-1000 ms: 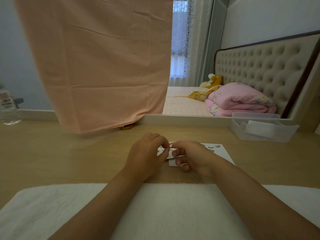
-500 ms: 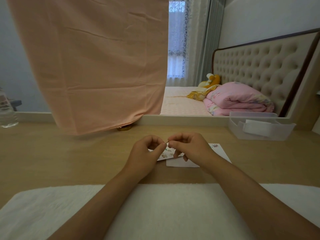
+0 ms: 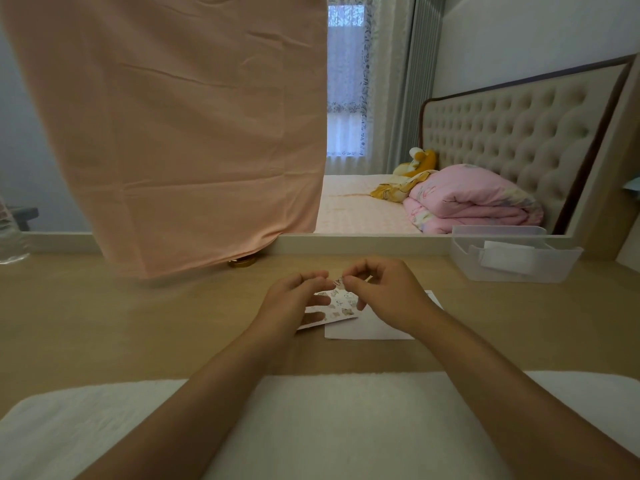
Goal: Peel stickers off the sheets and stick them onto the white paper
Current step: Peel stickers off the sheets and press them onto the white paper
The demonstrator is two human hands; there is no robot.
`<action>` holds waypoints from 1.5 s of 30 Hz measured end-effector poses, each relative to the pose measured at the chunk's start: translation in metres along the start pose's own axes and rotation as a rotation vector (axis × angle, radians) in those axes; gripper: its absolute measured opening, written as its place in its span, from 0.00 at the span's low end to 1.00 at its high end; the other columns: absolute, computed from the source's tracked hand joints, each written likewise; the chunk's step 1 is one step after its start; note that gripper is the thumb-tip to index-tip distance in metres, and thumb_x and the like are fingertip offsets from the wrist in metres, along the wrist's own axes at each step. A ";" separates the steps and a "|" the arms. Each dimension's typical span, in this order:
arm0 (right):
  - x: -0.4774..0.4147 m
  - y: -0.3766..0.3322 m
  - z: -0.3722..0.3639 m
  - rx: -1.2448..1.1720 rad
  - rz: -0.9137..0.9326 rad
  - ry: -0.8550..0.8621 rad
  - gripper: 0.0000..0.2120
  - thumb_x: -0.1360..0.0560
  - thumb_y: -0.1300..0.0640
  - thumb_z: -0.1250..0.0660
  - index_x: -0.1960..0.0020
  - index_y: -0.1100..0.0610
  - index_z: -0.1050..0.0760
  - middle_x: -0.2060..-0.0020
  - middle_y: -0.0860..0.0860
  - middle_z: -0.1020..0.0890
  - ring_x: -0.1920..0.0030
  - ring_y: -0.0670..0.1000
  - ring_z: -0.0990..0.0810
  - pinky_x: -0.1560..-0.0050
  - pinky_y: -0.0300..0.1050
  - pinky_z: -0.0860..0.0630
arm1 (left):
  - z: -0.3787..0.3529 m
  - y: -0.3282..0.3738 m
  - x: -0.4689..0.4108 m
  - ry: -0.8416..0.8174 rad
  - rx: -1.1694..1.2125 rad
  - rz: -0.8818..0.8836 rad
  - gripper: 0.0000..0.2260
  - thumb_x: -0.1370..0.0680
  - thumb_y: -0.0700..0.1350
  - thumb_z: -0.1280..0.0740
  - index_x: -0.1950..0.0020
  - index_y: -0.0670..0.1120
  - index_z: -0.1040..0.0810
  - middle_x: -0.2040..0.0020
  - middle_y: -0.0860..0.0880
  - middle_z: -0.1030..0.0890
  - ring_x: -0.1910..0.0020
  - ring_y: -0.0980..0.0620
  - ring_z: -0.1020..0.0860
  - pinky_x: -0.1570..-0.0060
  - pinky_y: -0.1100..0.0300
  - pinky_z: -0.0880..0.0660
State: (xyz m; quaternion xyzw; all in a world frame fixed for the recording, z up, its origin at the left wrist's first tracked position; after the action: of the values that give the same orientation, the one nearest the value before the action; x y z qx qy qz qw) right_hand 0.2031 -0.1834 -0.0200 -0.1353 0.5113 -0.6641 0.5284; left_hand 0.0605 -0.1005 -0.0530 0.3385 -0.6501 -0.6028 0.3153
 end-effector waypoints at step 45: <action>-0.034 0.124 0.110 0.716 -0.396 -0.267 0.05 0.25 0.49 0.28 0.57 0.49 0.17 0.58 0.48 0.16 0.60 0.55 0.15 0.57 0.50 0.16 | -0.159 -0.042 -0.076 -0.249 -1.333 -0.645 0.18 0.19 0.57 0.40 0.31 0.53 0.27 0.36 0.52 0.27 0.38 0.50 0.31 0.40 0.55 0.35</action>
State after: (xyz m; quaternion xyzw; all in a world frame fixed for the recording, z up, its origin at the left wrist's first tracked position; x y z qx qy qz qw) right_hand 0.3660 -0.2044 -0.0611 -0.1235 0.1398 -0.8650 0.4658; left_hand 0.2370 -0.1308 -0.0830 0.1786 -0.0466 -0.9652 0.1854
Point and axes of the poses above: each hand's wrist, its own x-axis away from the middle knuckle, its own z-axis out of the back of the hand, y = z × x, the point moved 7 cm from there along -x, towards the middle knuckle
